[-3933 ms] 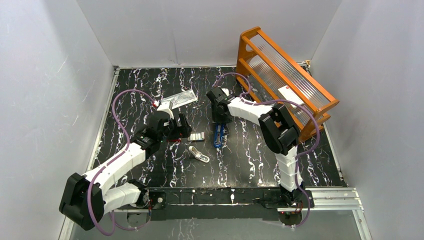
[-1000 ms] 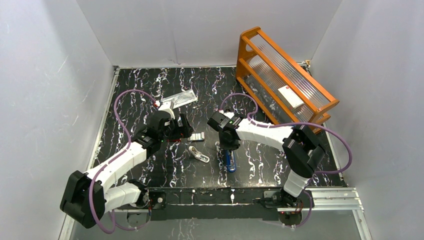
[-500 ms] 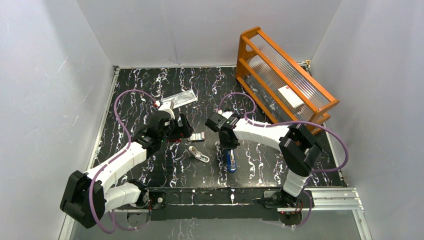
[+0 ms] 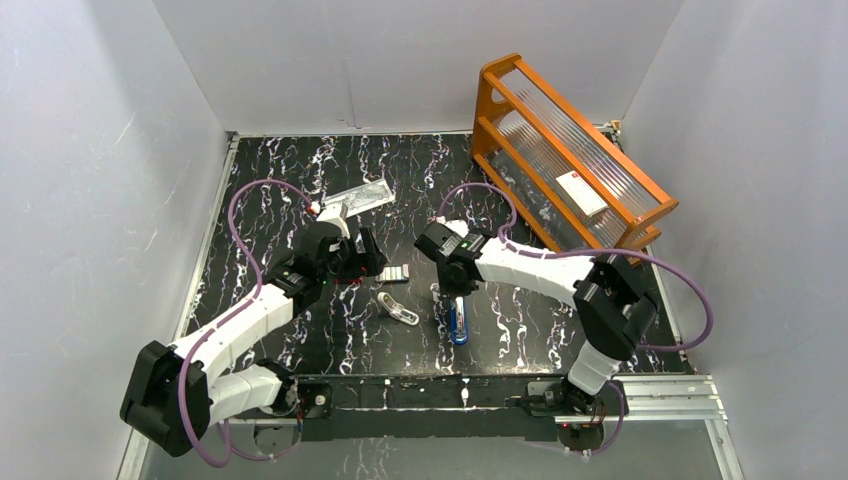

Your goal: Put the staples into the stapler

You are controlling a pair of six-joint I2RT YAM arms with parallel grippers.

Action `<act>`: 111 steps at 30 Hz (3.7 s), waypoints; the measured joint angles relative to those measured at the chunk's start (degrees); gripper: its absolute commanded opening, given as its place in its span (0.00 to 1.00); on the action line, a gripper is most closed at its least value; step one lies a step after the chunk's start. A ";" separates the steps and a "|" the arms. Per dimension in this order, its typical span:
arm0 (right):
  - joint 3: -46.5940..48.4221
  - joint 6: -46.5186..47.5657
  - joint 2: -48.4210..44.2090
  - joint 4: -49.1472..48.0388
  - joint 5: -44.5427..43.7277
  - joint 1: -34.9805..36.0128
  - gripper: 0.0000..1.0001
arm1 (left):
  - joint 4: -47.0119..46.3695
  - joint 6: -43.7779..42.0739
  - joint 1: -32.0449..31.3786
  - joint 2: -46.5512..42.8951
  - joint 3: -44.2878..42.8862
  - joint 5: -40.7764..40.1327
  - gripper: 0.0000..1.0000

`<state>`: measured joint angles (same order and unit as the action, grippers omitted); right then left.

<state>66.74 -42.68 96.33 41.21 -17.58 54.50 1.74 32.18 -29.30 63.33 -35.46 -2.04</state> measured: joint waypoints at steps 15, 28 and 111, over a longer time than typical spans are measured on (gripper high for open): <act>-1.29 4.57 -1.81 -10.58 7.13 -0.13 0.16 | 0.02 0.00 0.00 0.00 0.09 -0.02 0.87; -3.58 8.07 4.11 -24.04 17.14 -3.93 0.18 | 0.07 -0.04 0.00 0.00 0.09 -0.07 0.87; 10.36 4.83 14.97 -5.42 0.37 2.54 0.36 | 0.46 0.00 0.00 0.09 0.17 -0.24 0.88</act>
<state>77.10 -37.85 111.31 35.79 -17.21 57.04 2.20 32.18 -29.30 63.42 -35.29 -2.28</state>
